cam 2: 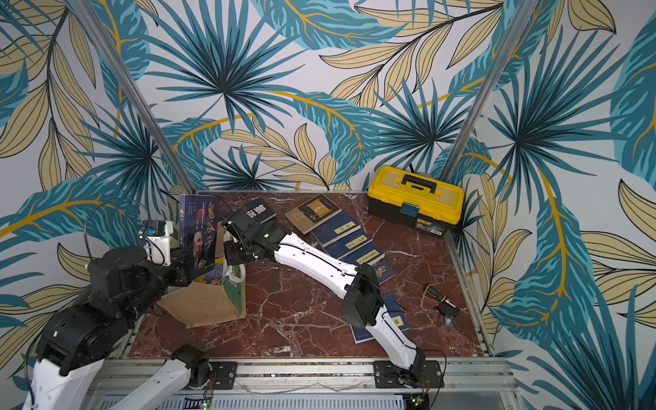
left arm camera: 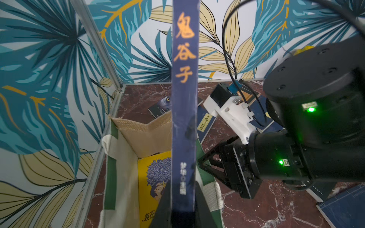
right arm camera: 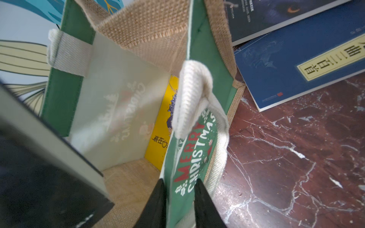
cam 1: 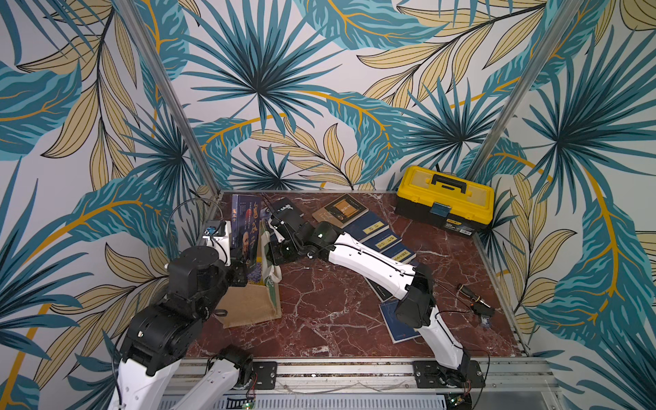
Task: Put the books into the canvas bag
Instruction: Place the book in the canvas bag.
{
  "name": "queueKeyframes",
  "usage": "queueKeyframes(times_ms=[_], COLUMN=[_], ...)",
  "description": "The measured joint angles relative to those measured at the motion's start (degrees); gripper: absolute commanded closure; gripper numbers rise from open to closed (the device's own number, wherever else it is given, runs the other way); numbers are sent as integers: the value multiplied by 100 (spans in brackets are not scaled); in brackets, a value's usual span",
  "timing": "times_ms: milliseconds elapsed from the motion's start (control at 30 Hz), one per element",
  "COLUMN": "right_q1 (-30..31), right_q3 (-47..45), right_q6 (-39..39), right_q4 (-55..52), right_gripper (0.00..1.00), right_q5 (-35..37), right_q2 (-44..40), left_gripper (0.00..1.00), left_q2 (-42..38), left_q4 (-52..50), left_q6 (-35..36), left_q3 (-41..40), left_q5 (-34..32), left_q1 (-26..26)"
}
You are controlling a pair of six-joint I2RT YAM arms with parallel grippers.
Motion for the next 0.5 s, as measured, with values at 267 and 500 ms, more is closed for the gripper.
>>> queueKeyframes(times_ms=[267, 500], right_q1=[7, 9], right_q3=[-391, -811], right_q6=[-57, -85], right_q4=[223, 417], right_gripper=[96, 100], right_q5=[4, 61], right_q2=[-225, -481], left_gripper=[100, 100], left_q2=[245, 221], left_q4=[-262, -835], left_q6=[-299, -535], left_q3=[-127, -142], left_q5=[533, 654], left_q1=[0, 0])
